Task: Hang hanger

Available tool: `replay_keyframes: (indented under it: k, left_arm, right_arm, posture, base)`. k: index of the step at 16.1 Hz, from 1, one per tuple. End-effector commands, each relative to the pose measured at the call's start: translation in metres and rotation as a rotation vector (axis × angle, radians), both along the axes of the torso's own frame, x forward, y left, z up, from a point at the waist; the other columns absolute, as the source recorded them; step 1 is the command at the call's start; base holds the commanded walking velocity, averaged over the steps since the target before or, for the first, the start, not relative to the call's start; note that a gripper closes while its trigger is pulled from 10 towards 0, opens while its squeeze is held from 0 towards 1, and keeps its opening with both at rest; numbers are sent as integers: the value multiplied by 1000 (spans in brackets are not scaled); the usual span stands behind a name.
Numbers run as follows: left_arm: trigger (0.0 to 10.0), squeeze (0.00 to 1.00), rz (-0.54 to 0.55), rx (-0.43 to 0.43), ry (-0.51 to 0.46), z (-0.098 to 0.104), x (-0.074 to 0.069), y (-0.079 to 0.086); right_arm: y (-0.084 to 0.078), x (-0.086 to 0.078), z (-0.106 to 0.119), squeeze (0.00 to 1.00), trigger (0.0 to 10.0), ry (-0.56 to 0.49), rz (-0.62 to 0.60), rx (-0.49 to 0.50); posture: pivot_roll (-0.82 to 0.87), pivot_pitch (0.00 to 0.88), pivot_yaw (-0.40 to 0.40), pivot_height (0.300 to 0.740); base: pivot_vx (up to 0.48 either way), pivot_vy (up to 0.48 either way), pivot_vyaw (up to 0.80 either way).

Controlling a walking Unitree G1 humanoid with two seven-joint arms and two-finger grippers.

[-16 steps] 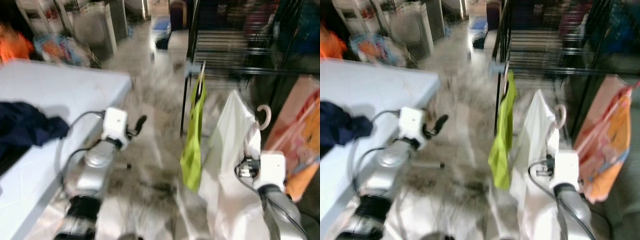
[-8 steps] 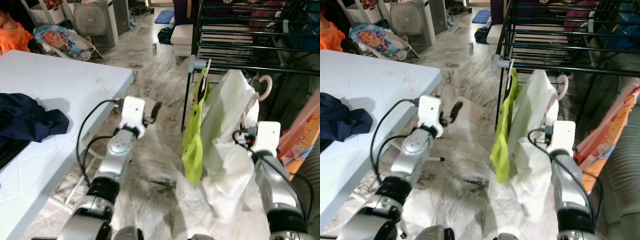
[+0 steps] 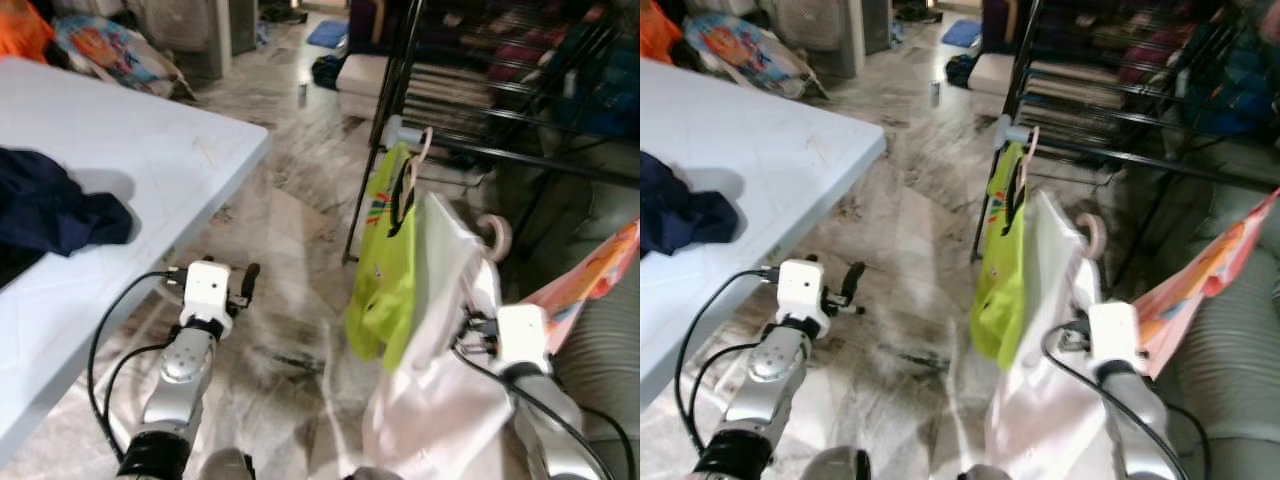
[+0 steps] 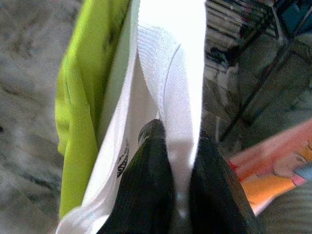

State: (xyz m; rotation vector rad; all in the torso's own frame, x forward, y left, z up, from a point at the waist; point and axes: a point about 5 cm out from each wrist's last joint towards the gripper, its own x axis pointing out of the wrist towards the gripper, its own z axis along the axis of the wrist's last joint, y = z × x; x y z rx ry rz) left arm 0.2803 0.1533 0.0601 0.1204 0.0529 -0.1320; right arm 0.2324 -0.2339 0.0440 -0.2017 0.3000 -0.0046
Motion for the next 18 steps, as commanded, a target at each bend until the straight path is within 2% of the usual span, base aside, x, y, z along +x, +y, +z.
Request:
replay_keyframes:
  k: [1, 4, 7, 10, 12, 15, 16, 18]
  left_arm:
    - [10000, 0, -12, 7, -30, 9, -1, -1]
    - [10000, 0, -69, 47, 34, 0, -30, 7]
    - [10000, 0, -72, 62, 61, -2, -46, 11]
    - [10000, 0, -68, 67, 82, 0, -59, 14]
    - [10000, 0, -87, 71, 107, -4, -64, 13]
    - [10000, 0, -83, 68, 111, 0, -65, 14]
    - [10000, 0, -74, 65, 107, 1, -61, 14]
    - [10000, 0, -74, 62, 93, 4, -54, 11]
  right_arm:
    - [5, 10, 24, 0, 10000, -113, 3, 19]
    - [12, -16, 30, 0, 10000, -150, -63, 54]
    - [11, -36, 29, 0, 10000, -146, -132, 45]
    - [10, -47, 31, 0, 10000, -113, -161, 56]
    - [12, -46, 28, 0, 10000, -76, -90, 11]
    - [11, -37, 37, 0, 10000, -110, -62, -16]
    - [15, -35, 37, 0, 10000, -125, -64, -35]
    - [23, -35, 35, 0, 10000, -128, -91, -9]
  posture:
    - [-39, 0, -66, 740]
    - [-64, 0, 3, 740]
    - [-88, 0, 40, 740]
    - [-86, 0, 47, 740]
    - [-78, 0, 52, 740]
    - [-59, 0, 31, 740]
    - [-56, 0, 28, 740]
    - [-57, 0, 31, 740]
  base:
    - [0, 0, 0]
    - [0, 0, 0]
    - [0, 0, 0]
    - [0, 0, 0]
    - [0, 0, 0]
    - [0, 0, 267]
    - [0, 0, 800]
    - [0, 0, 800]
